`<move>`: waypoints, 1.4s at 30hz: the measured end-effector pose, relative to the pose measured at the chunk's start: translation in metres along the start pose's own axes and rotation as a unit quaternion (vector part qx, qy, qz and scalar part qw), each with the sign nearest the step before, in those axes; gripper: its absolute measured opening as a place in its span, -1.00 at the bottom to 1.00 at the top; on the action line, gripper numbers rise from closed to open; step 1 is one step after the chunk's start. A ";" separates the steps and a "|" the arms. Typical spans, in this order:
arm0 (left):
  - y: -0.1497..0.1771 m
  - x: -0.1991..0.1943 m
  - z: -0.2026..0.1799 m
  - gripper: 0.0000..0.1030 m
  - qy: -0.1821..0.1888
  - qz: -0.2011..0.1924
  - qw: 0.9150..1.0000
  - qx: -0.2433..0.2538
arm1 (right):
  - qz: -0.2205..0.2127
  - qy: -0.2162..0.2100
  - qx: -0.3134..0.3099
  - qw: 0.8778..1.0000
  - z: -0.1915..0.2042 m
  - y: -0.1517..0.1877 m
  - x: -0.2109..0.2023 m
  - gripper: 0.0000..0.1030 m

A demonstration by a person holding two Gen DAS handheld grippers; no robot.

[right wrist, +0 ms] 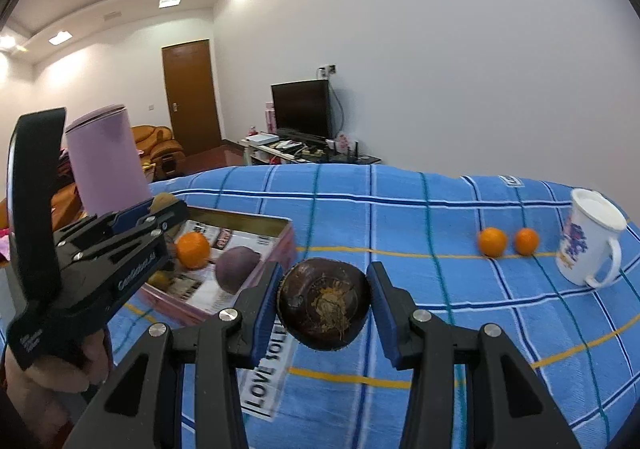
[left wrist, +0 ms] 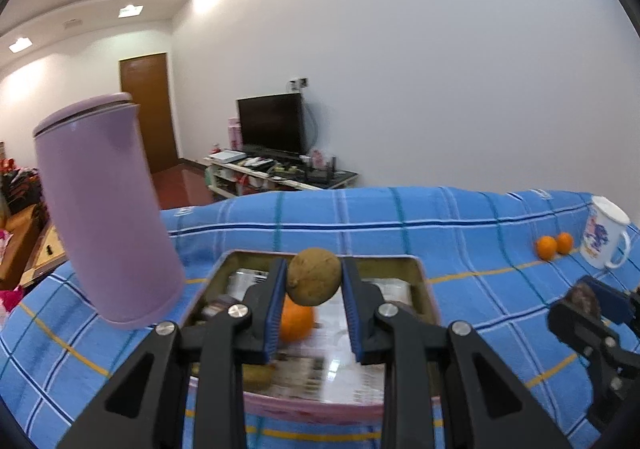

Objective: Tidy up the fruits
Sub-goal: 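Carry the kiwi and passion fruit with both tools over the tin box, then lower the kiwi and passion fruit into the tin and open both tools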

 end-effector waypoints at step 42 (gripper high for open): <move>0.015 0.063 0.047 -0.44 -0.094 0.084 0.992 0.008 | 0.040 -0.020 0.015 0.999 0.082 -0.035 0.127 -0.11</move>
Point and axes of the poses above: each gripper's, at about its wrist camera, not at the fingertips, and x roughly the way its jaws point, z to its left, y to its underside, the point moved 2 cm from there along x, roughly the way its jaws point
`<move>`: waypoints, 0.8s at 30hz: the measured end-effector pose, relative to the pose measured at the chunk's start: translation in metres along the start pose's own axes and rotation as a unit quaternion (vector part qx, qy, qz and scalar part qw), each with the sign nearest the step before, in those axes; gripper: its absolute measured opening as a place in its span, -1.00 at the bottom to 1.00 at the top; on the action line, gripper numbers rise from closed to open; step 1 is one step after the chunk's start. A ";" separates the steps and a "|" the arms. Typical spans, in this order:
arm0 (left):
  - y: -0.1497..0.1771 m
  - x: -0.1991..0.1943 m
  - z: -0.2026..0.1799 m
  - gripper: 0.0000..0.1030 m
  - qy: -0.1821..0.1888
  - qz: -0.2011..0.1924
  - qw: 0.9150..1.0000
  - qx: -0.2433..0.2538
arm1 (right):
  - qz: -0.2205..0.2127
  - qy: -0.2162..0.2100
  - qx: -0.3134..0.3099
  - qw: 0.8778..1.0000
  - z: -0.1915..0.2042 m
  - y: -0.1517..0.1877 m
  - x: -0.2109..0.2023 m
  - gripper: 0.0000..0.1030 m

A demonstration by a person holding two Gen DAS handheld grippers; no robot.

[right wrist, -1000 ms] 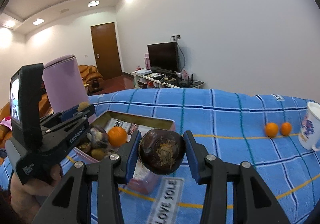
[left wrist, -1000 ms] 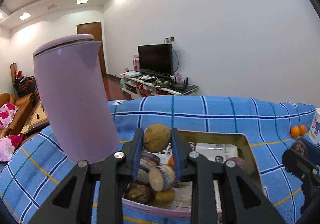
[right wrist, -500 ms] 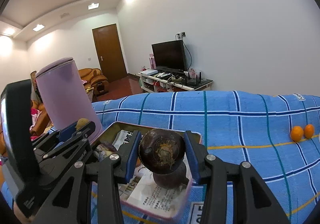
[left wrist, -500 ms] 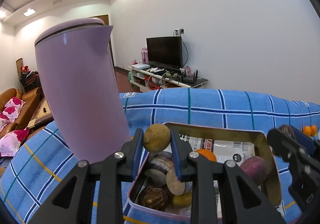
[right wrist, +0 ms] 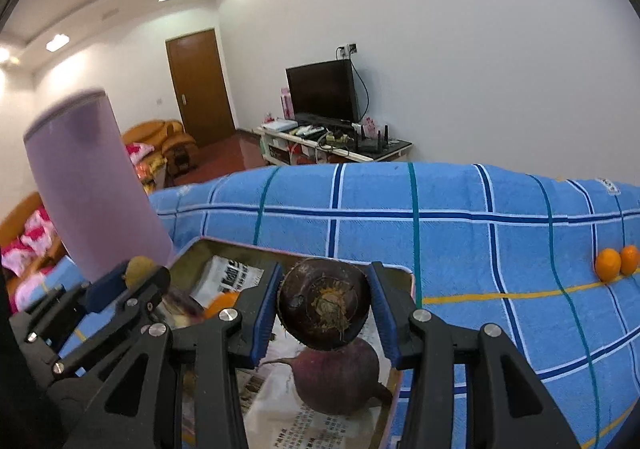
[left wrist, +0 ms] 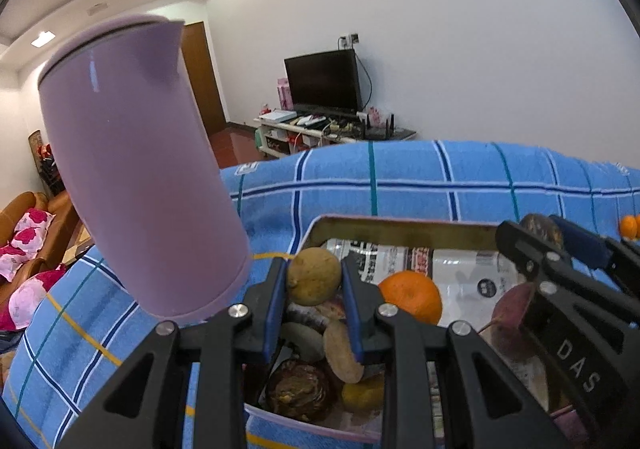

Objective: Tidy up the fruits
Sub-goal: 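Lower the kiwi and passion fruit into the tin and open both tools, then withdraw both tools from the tin toward the two oranges by the mug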

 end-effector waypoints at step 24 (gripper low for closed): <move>0.003 -0.015 0.003 1.00 -0.019 -0.040 0.999 -0.022 | -0.045 -0.076 0.048 0.995 -0.023 0.007 -0.027 0.33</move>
Point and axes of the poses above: each gripper's, at about its wrist camera, not at the fingertips, and x roughly the way its jaws point, z to its left, y to its underside, the point moved 2 cm from there along x, roughly the way its jaws point
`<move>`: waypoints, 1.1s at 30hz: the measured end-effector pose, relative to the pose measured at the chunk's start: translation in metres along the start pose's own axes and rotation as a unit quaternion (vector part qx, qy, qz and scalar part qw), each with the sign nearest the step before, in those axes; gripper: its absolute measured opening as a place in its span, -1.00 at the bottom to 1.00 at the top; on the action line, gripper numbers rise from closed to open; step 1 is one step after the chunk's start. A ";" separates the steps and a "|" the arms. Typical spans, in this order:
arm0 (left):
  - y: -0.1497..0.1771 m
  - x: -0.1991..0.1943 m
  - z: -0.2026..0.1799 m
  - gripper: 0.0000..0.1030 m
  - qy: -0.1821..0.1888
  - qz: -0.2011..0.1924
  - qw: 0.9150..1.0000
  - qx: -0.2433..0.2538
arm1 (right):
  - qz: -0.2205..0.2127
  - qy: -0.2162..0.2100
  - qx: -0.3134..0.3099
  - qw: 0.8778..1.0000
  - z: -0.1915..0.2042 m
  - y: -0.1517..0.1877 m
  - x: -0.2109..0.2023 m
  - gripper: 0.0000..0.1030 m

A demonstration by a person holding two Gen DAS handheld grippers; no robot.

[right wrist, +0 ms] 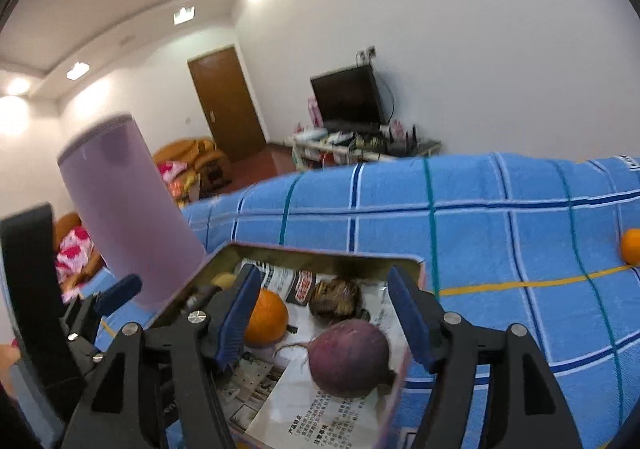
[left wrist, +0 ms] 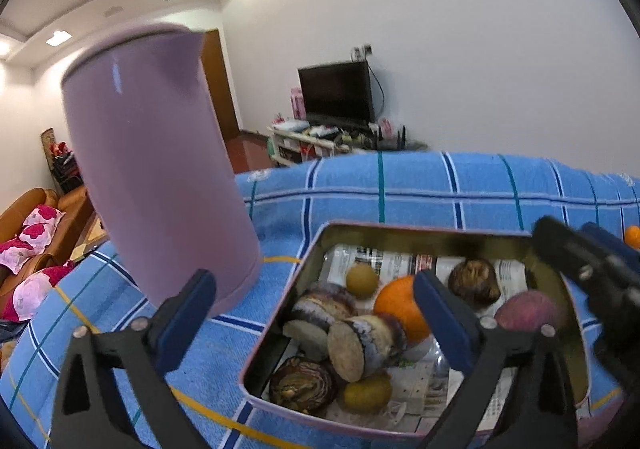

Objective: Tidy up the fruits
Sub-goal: 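Withdraw both tools from the tin toward the two oranges by the mug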

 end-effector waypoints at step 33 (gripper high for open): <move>0.005 -0.029 0.009 1.00 0.005 -0.042 0.997 -0.057 | -0.113 0.169 -0.070 0.977 -0.006 0.004 -0.057 0.72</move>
Point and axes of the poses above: each gripper's, at about its wrist camera, not at the fingertips, and x roughly the way its jaws point, z to its left, y to its underside, the point moved 2 cm from there along x, roughly the way its jaws point
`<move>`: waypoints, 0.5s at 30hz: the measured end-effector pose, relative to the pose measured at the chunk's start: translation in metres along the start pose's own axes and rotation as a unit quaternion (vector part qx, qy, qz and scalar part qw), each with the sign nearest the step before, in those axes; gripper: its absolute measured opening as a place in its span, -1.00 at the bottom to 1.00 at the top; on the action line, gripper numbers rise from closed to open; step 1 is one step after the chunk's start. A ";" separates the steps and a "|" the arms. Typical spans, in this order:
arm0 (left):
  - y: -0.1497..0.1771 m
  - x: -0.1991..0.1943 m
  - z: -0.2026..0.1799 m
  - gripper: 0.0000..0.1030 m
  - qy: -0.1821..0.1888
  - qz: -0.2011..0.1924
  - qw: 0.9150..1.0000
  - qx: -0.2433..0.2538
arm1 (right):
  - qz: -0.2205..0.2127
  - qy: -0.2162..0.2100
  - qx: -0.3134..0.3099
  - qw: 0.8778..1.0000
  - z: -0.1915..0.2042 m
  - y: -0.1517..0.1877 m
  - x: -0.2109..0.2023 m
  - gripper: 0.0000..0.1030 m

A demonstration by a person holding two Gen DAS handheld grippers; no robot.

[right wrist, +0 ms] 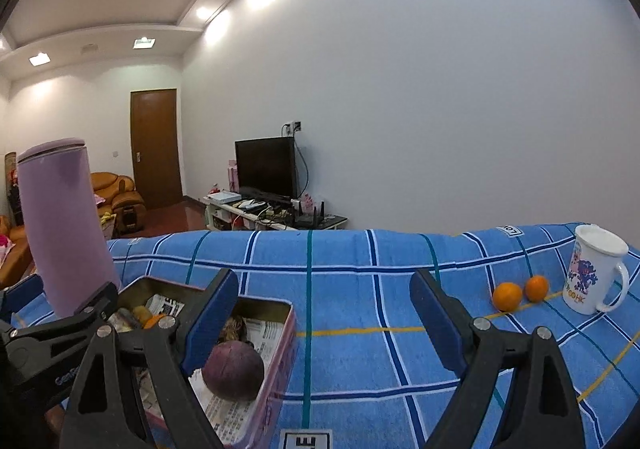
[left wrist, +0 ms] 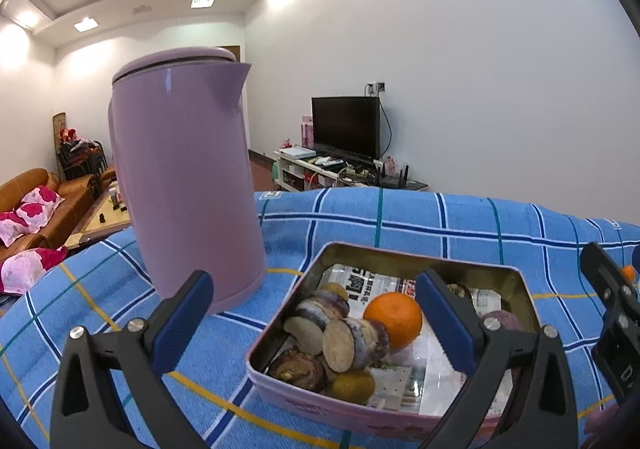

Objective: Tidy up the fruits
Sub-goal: 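Withdraw both tools from the tin toward the two oranges by the mug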

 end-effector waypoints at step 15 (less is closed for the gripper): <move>0.010 -0.018 -0.013 1.00 0.014 0.011 1.000 0.008 | 0.010 0.004 -0.012 1.000 -0.023 0.009 -0.019 0.72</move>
Point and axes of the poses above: each gripper's, at about its wrist camera, not at the fingertips, and x roughly the way its jaws point, z to its left, y to its underside, the point moved 2 cm from there along x, roughly the way its jaws point
